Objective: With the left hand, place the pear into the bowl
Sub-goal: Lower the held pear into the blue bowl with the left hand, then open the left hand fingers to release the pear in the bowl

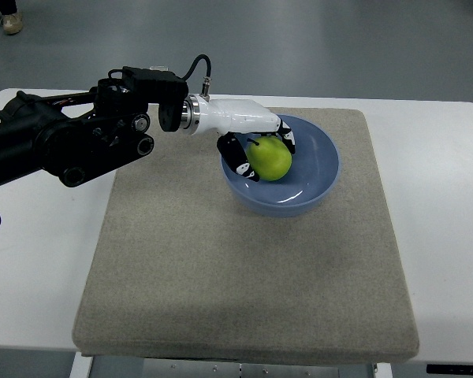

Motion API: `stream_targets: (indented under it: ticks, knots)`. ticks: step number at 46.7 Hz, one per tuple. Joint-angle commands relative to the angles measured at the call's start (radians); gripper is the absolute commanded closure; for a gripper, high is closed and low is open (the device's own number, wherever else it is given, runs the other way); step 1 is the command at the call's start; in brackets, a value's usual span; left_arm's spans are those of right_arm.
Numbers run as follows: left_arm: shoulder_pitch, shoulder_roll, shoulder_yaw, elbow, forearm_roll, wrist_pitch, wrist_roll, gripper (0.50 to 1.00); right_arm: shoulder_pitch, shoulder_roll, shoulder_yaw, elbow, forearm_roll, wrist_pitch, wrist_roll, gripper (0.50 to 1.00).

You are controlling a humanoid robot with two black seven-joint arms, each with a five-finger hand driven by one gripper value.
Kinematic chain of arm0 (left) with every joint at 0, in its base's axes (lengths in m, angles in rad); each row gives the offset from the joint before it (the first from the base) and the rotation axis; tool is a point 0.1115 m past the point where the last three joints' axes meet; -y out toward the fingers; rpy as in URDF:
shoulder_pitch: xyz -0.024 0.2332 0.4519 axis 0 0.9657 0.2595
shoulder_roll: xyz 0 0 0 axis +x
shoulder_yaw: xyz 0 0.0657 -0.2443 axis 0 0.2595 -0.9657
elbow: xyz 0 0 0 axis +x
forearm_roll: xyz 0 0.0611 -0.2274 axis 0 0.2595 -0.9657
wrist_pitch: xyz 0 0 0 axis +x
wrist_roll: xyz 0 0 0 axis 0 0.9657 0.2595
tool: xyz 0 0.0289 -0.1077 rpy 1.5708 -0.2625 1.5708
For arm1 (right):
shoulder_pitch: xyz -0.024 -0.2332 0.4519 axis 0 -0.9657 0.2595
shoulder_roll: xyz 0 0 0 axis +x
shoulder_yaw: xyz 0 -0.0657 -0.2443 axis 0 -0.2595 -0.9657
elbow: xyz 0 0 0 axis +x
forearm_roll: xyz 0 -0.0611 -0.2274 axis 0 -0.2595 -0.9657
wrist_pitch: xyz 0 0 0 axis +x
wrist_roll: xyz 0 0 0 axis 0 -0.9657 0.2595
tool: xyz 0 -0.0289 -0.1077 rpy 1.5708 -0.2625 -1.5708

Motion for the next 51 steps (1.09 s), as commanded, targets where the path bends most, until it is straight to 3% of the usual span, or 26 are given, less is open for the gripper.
stream_targets:
  ticks: [1, 8, 16, 22, 51]
  knots:
    - [0.001, 0.0, 0.0, 0.0, -0.002, -0.002, 0.0, 0.703, 0.0, 0.0, 0.0, 0.0, 0.0, -0.001, 0.0, 0.574]
    - [0.001, 0.0, 0.0, 0.0, -0.002, -0.002, -0.001, 0.662, 0.0, 0.0, 0.0, 0.0, 0.0, -0.001, 0.0, 0.574]
    - [0.001, -0.001, 0.0, 0.0, -0.002, 0.0, -0.001, 0.658, 0.0, 0.0, 0.0, 0.0, 0.0, 0.0, 0.0, 0.574]
    - [0.001, -0.001, -0.002, -0.002, -0.003, 0.0, -0.001, 0.615, 0.0, 0.0, 0.0, 0.0, 0.0, 0.0, -0.001, 0.574]
    - [-0.001, -0.009, -0.025, 0.021, -0.011, 0.026, 0.002, 0.615, 0.0, 0.0, 0.0, 0.0, 0.0, 0.0, -0.001, 0.574]
